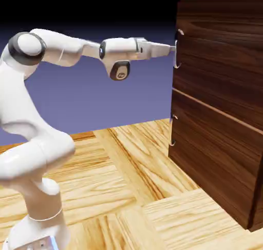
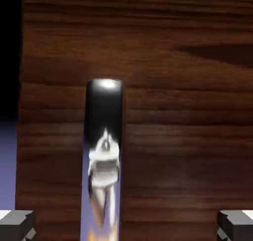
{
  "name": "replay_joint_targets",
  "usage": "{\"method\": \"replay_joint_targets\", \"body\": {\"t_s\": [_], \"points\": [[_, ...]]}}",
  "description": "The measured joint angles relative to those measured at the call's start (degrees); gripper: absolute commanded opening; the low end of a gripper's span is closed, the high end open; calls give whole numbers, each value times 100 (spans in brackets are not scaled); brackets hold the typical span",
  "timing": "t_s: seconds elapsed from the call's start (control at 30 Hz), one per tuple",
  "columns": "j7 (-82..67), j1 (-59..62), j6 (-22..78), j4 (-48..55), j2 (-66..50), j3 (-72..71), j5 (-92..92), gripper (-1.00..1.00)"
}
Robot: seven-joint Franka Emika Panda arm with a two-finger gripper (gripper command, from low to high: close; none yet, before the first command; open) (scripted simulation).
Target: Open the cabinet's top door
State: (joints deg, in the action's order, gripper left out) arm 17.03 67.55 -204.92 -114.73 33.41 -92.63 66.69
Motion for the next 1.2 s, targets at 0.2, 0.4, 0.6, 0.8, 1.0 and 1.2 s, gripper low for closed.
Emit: {"method": "replay_joint_targets", "body": {"t_s": [0.2,0.4,0.6,0.8,1.0,1.2], "points": [[361,1041,220,568,162,-616,-333,0],[457,1139,22,483,-201,-831,-758,-100],[175,60,-702,-298,-1388,-439,-1441,-100],[75,-1197,-996,-761,-1905,538,-1789,-100],[435,-2421,-991,-1170,-1893,1756,-2215,-100],[1083,-3574,-924,-1673,-1685,3007,-2882,-100]]}}
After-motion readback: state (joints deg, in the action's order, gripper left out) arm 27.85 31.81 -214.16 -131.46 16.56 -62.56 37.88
